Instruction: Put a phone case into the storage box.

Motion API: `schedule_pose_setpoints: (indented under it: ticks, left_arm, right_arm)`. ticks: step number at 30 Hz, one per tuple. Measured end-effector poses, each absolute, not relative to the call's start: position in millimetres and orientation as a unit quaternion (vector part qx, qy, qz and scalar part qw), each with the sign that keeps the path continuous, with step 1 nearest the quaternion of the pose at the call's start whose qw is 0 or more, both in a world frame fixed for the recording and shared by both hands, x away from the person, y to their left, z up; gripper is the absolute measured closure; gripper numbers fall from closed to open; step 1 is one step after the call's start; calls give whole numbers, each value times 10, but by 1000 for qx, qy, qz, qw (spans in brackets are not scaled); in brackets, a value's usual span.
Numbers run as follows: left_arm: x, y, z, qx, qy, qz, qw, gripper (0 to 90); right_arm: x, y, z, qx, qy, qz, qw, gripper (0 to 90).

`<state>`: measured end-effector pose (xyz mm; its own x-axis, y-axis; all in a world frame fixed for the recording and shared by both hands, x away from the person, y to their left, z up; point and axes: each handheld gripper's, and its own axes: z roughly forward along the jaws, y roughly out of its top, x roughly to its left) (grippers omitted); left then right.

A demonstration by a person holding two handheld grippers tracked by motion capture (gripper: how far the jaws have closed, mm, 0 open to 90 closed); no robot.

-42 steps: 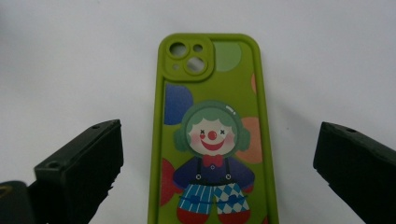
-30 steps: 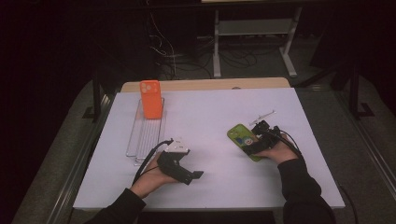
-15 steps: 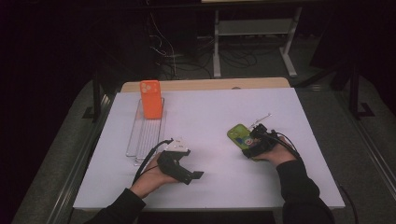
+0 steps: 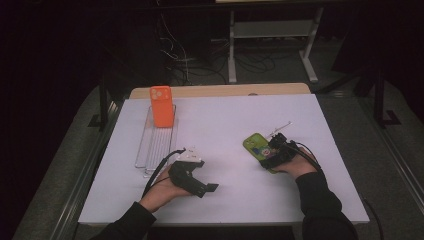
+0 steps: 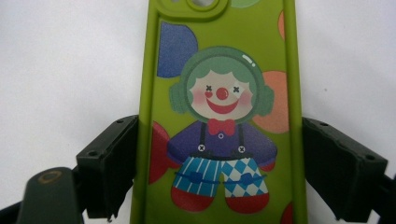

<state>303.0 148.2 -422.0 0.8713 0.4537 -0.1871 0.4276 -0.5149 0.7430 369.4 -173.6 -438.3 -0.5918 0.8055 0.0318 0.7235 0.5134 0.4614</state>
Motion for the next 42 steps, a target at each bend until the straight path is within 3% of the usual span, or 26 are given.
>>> schedule_pose_setpoints:
  ticks: [20,42]
  left_arm:
    - [3352,1383,-3782,884,197,20,423,16]
    - [3492,1276,-3628,894,101,11,437,16]
  right_arm:
    - [3805,-1846,-3963,344,900,259,73,153]
    - [3602,-1335,-3871,138,952,271,35,152]
